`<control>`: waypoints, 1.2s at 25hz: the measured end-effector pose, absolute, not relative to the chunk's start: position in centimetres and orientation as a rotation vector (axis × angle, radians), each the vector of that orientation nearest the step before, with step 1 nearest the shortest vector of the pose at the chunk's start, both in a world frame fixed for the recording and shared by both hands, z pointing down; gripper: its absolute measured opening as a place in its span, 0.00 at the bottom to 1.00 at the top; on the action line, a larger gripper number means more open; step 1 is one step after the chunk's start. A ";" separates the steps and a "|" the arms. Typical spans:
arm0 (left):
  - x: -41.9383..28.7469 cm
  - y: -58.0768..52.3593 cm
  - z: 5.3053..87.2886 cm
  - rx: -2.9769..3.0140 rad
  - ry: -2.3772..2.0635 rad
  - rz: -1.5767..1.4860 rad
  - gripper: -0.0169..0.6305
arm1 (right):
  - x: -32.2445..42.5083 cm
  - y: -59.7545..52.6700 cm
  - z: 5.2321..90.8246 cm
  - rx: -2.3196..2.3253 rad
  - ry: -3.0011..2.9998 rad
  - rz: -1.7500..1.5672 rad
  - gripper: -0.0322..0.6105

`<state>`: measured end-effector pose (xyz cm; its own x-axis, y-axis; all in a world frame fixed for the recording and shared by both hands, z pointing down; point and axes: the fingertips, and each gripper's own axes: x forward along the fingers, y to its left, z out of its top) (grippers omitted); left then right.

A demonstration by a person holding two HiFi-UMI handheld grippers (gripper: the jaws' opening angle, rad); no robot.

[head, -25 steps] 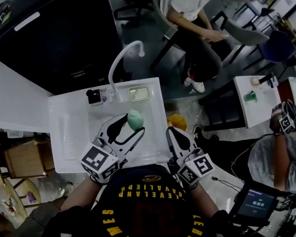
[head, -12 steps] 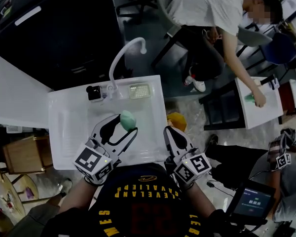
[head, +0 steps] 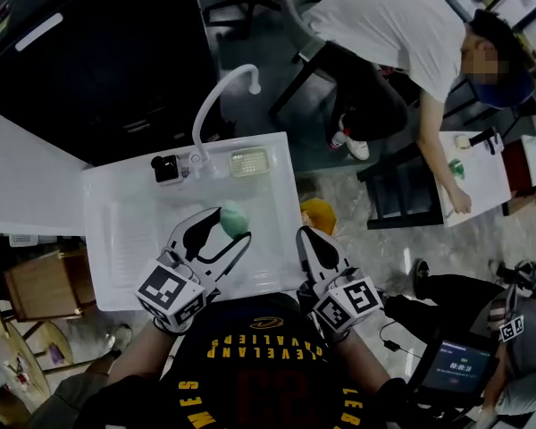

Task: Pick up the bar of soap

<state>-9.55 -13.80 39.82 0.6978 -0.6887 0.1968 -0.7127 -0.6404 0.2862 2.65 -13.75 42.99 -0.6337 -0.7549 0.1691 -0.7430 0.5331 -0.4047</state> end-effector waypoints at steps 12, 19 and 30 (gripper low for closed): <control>-8.5 -14.3 40.4 2.583 -1.049 0.125 0.43 | 3.6 -13.9 44.0 -1.389 2.705 -0.743 0.08; -8.3 -14.2 40.4 2.588 -1.038 0.127 0.43 | 3.5 -13.8 43.9 -1.378 2.708 -0.738 0.08; -8.0 -14.1 40.4 2.592 -1.038 0.129 0.43 | 3.6 -13.6 43.9 -1.370 2.724 -0.722 0.08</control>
<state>-8.03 -14.12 40.42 0.7284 -0.6525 0.2090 -0.6837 -0.6730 0.2821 3.59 -13.56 43.88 -0.6177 -0.7620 0.1942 -0.7582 0.5116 -0.4043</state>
